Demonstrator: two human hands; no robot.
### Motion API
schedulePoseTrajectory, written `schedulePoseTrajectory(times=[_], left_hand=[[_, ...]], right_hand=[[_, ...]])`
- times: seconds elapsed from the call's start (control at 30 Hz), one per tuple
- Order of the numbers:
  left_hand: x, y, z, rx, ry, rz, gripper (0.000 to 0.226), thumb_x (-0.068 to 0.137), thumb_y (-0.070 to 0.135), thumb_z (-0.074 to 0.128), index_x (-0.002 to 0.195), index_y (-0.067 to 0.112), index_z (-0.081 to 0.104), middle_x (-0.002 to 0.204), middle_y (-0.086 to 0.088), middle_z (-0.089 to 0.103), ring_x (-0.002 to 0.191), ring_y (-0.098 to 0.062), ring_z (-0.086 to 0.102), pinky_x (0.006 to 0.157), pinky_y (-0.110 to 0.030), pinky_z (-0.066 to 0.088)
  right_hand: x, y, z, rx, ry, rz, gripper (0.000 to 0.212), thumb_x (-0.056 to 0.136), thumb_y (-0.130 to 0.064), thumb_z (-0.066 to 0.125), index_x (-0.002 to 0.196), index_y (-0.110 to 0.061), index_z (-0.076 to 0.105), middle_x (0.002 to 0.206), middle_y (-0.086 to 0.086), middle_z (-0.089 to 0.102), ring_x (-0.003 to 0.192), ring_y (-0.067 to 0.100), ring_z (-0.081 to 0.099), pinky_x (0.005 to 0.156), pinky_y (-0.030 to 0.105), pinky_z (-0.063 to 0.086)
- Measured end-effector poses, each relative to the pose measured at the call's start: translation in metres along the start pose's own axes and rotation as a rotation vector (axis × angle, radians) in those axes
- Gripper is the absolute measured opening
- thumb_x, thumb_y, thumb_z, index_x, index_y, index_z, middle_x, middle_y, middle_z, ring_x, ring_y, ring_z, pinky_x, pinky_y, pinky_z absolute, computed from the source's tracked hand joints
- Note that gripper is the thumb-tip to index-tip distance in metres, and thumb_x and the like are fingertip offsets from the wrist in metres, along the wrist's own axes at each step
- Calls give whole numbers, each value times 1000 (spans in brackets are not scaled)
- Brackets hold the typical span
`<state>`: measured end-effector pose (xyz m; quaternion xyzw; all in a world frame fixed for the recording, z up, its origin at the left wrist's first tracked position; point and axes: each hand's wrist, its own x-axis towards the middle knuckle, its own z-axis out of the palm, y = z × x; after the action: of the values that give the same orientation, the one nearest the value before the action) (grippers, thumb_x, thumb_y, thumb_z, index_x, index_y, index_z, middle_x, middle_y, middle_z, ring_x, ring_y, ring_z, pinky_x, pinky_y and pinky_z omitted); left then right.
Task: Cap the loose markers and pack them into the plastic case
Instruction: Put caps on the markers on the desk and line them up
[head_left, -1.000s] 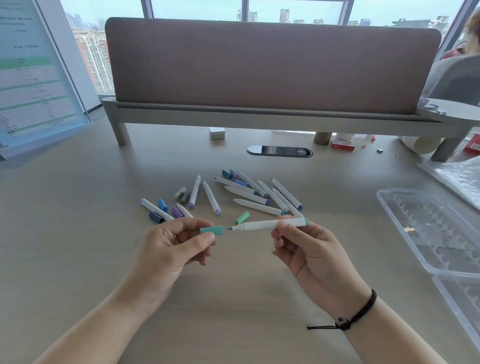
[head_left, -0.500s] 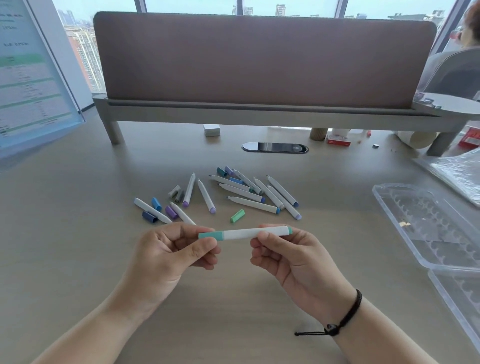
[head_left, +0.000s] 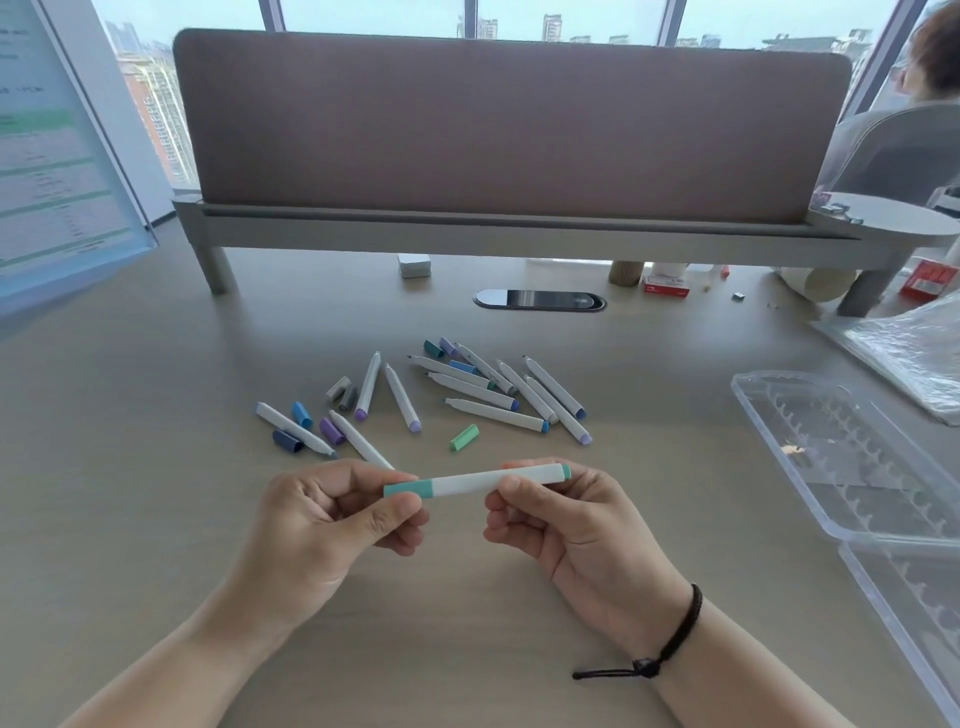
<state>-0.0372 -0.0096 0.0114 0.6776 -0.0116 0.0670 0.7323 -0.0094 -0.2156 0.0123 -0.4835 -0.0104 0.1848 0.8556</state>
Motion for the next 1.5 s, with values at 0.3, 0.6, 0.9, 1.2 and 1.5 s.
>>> schedulePoseTrajectory(times=[0.3, 0.6, 0.9, 1.2, 1.5], left_hand=[[11, 12, -29, 365, -31, 117, 13, 71, 34, 85, 76, 24, 79, 76, -5, 75, 69, -13, 68, 66, -20, 54], [28, 7, -53, 472, 430, 121, 24, 93, 16, 66, 75, 29, 75, 65, 8, 71, 55, -5, 61, 66, -30, 52], [26, -3, -48, 592, 363, 122, 20, 91, 16, 63, 81, 29, 75, 64, 7, 69, 66, -14, 65, 63, -29, 49], [19, 4, -47, 479, 437, 197, 41, 91, 11, 61, 79, 49, 69, 64, 2, 69, 62, -20, 63, 57, -36, 56], [17, -1, -47, 454, 420, 213, 23, 93, 10, 62, 80, 26, 73, 59, 11, 65, 51, -6, 56, 52, -23, 47]], right_hand=[[1, 0, -11, -1088, 63, -228, 13, 76, -21, 84, 75, -27, 72, 69, -15, 71, 60, -2, 59, 60, 11, 45], [10, 17, -23, -1437, -41, -504, 8, 78, -32, 81, 81, -32, 74, 86, -19, 63, 87, 5, 56, 69, 9, 39], [20, 9, 6, -1330, 141, -354, 13, 74, -41, 81, 75, -34, 71, 73, -22, 64, 78, -1, 58, 63, 11, 41], [104, 46, 99, -1680, 126, -288, 35, 86, -50, 64, 80, -15, 63, 83, 5, 58, 82, 27, 57, 67, 29, 41], [91, 26, 78, -1493, 149, -360, 20, 91, -31, 62, 84, -14, 70, 80, 2, 69, 78, 21, 63, 67, 31, 48]])
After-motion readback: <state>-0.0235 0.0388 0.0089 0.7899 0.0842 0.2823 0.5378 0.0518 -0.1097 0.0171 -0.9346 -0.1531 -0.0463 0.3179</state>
